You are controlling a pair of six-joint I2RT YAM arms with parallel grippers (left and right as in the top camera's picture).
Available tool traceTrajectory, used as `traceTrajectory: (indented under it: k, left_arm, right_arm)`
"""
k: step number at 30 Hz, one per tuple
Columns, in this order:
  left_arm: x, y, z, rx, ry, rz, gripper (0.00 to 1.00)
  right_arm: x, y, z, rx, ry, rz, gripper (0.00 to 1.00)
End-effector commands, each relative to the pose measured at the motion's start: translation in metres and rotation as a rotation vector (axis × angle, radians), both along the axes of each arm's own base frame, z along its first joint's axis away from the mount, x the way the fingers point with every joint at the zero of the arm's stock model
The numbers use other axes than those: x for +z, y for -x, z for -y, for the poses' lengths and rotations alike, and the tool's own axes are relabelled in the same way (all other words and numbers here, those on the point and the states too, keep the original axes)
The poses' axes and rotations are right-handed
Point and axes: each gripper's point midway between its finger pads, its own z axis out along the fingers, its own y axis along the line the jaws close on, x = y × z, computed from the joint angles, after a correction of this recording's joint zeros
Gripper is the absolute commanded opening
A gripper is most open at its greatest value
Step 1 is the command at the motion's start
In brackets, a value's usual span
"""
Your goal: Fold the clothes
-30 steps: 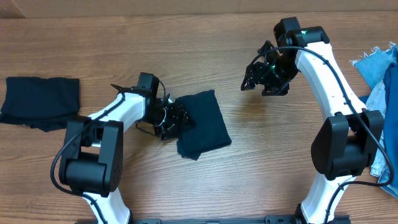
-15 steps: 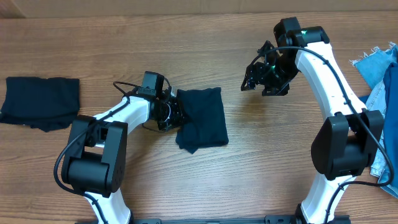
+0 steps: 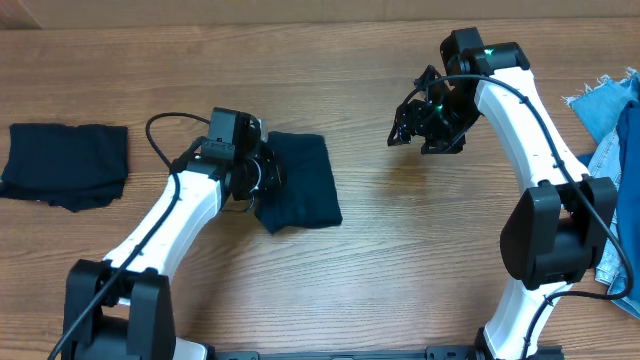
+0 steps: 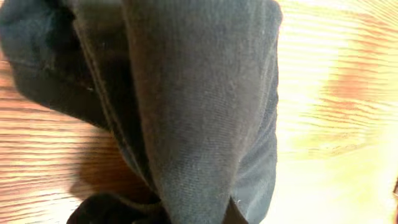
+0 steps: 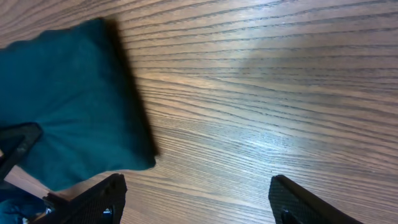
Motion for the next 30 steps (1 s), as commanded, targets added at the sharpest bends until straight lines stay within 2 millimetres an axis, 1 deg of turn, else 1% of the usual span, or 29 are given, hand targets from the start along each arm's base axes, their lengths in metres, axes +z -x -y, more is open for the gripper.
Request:
traceTrajectory:
  k: [1,6,10,12,13,14,15,16,17,20,22,23,24,25,26,27,28,29,30]
  left_arm:
    - [0.008,-0.002,-0.008,0.013,-0.038,0.041,0.04]
    - [0.007,-0.003,-0.011,0.021,-0.046,0.040,0.04]
    - [0.005,-0.005,-0.022,0.051,-0.071,0.038,0.04]
    - [0.001,-0.002,-0.028,0.063,-0.105,0.020,0.04]
    - [0.000,0.000,-0.030,0.064,-0.117,0.011,0.05]
    - [-0.003,0.003,-0.034,0.071,-0.138,-0.003,0.14]
    - [-0.005,0.006,-0.039,0.079,-0.162,-0.013,0.27]
    - [-0.007,0.009,-0.043,0.088,-0.188,-0.027,0.42]
    - [-0.009,0.012,-0.048,0.096,-0.215,-0.040,0.47]
    - [-0.015,0.021,-0.067,0.124,-0.297,-0.080,0.59]
    - [-0.016,0.022,-0.075,0.139,-0.301,-0.094,0.61]
    - [-0.015,0.021,-0.079,0.138,-0.297,-0.096,0.61]
    - [-0.013,0.021,-0.082,0.137,-0.295,-0.098,0.60]
    - [-0.004,0.017,-0.090,0.110,-0.303,-0.089,0.57]
    - [0.005,0.014,-0.094,0.089,-0.310,-0.079,0.55]
    - [0.018,0.007,-0.094,0.049,-0.314,-0.050,0.54]
    - [0.029,0.000,-0.092,0.009,-0.318,-0.014,0.53]
    - [0.039,-0.009,-0.090,-0.019,-0.327,0.031,0.53]
    - [0.047,-0.022,-0.089,-0.046,-0.337,0.097,0.50]
  right_arm:
    - [0.023,-0.005,0.000,0.003,-0.019,0.070,0.77]
    - [0.023,-0.005,0.000,0.003,-0.019,0.073,0.77]
    - [0.023,-0.006,0.000,0.003,-0.019,0.075,0.78]
    - [0.023,-0.006,0.000,0.026,-0.019,0.084,0.83]
    - [0.022,-0.006,-0.001,0.026,-0.020,0.083,0.89]
    - [0.020,-0.007,-0.001,0.026,-0.020,0.081,0.94]
    - [0.018,-0.006,-0.004,0.031,-0.037,0.078,0.95]
    - [0.016,-0.004,-0.014,0.056,-0.086,0.076,0.95]
    - [0.014,-0.002,-0.021,0.081,-0.120,0.073,0.95]
    - [-0.004,0.004,-0.046,0.159,-0.185,0.077,0.95]
    - [-0.008,0.010,-0.061,0.220,-0.225,0.092,0.94]
    - [-0.010,0.012,-0.065,0.232,-0.221,0.093,0.94]
    - [-0.010,0.014,-0.070,0.247,-0.222,0.095,0.94]
    - [-0.010,0.015,-0.077,0.263,-0.224,0.104,0.93]
    - [-0.010,0.015,-0.078,0.267,-0.225,0.106,0.92]
    - [-0.010,0.014,-0.078,0.267,-0.225,0.110,0.88]
    - [-0.010,0.014,-0.079,0.267,-0.226,0.112,0.88]
    - [-0.010,0.014,-0.077,0.264,-0.225,0.111,0.84]
    - [-0.012,0.012,-0.073,0.233,-0.200,0.099,0.80]
